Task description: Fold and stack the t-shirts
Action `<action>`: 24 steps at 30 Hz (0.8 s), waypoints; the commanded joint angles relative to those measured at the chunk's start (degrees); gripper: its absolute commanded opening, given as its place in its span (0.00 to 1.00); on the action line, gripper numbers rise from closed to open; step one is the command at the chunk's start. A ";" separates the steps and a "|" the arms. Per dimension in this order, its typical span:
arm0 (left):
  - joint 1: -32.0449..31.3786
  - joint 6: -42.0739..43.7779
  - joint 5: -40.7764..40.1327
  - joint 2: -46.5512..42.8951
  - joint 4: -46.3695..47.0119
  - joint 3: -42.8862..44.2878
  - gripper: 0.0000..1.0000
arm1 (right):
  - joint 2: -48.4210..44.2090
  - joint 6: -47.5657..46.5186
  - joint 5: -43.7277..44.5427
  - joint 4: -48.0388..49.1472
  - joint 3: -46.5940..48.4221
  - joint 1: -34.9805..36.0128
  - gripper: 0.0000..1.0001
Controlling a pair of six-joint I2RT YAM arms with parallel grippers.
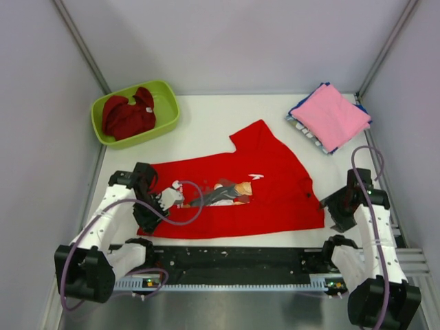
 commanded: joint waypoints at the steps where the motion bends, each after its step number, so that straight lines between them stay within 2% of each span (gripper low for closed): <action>1: -0.03 -1.40 1.06 0.11 -0.07 4.34 0.71 | -1.98 0.02 6.34 -3.27 4.65 -0.55 0.77; 2: 0.05 -2.71 0.53 0.29 1.33 5.22 0.84 | -1.98 -0.16 7.39 -3.36 5.88 -0.55 0.78; 4: 0.58 -5.87 -0.87 1.25 4.85 7.50 0.95 | -1.89 -1.38 7.75 -1.17 8.86 -0.55 0.79; 7: 2.68 -12.19 -4.47 3.45 14.06 11.02 0.98 | -1.19 -6.64 1.28 10.57 13.43 -0.29 0.83; 9: 4.62 -17.55 -7.63 5.73 21.44 13.22 0.89 | 0.12 -7.45 1.67 18.06 16.51 1.64 0.79; 12: 7.87 -23.89 -6.16 11.26 27.44 16.82 0.60 | 3.72 -12.00 1.95 29.30 20.46 5.06 0.79; 14: 11.30 -28.02 -4.57 14.77 30.16 18.76 0.50 | 8.54 -16.04 0.55 35.20 23.71 7.52 0.79; 17: 13.94 -29.62 -5.01 19.09 35.26 19.90 0.50 | 18.90 -22.37 -7.33 41.10 29.86 9.38 0.79; 20: 15.52 -27.69 -5.62 23.39 36.94 21.22 0.55 | 32.25 -26.86 -15.96 40.42 39.51 10.26 0.79; 24: 18.68 -27.07 -3.96 27.88 38.69 22.89 0.63 | 50.36 -32.40 -16.60 36.64 53.23 16.75 0.78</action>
